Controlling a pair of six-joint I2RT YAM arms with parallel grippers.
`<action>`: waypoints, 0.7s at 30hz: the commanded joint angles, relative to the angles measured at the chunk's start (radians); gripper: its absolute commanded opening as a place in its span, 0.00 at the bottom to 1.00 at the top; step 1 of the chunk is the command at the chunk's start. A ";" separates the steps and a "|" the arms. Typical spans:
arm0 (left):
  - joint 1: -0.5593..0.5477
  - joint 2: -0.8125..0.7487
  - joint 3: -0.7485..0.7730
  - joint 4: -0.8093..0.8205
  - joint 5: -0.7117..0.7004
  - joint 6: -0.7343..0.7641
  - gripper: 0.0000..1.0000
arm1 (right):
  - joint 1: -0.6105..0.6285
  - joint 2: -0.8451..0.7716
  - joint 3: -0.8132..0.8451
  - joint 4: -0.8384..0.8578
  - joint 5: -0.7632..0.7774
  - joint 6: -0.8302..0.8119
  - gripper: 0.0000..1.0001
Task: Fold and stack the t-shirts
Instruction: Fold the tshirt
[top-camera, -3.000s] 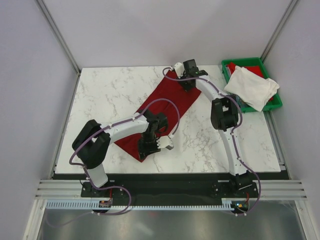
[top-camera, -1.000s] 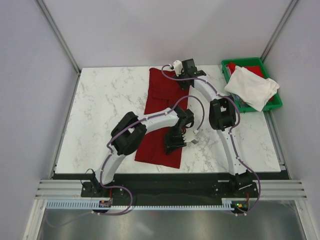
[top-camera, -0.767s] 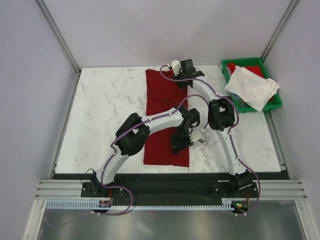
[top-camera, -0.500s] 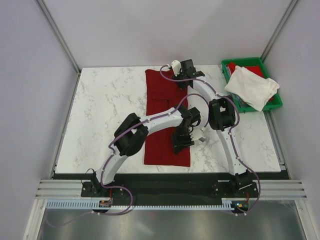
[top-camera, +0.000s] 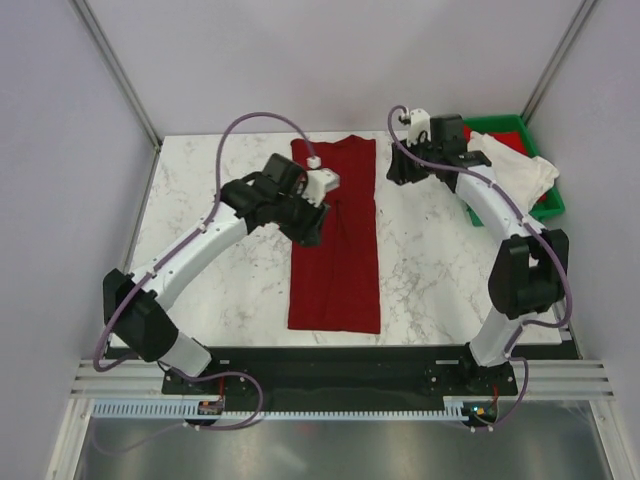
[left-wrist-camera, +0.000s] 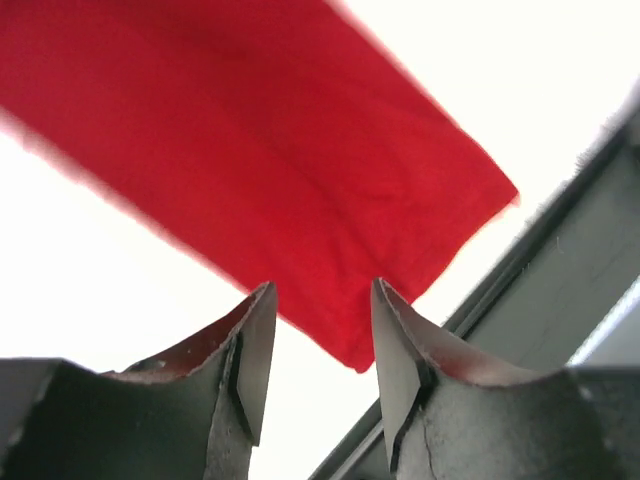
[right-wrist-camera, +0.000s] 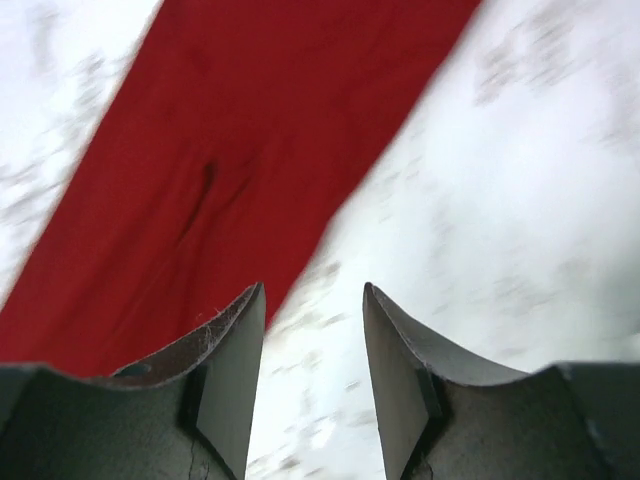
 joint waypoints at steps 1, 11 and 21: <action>0.239 -0.003 -0.236 0.130 0.116 -0.294 0.51 | -0.010 -0.042 -0.246 -0.095 -0.286 0.174 0.52; 0.359 -0.066 -0.628 0.310 0.281 -0.561 0.56 | -0.011 -0.187 -0.720 -0.069 -0.494 0.357 0.55; 0.359 -0.011 -0.811 0.376 0.307 -0.700 0.59 | 0.065 -0.207 -0.869 -0.153 -0.511 0.421 0.56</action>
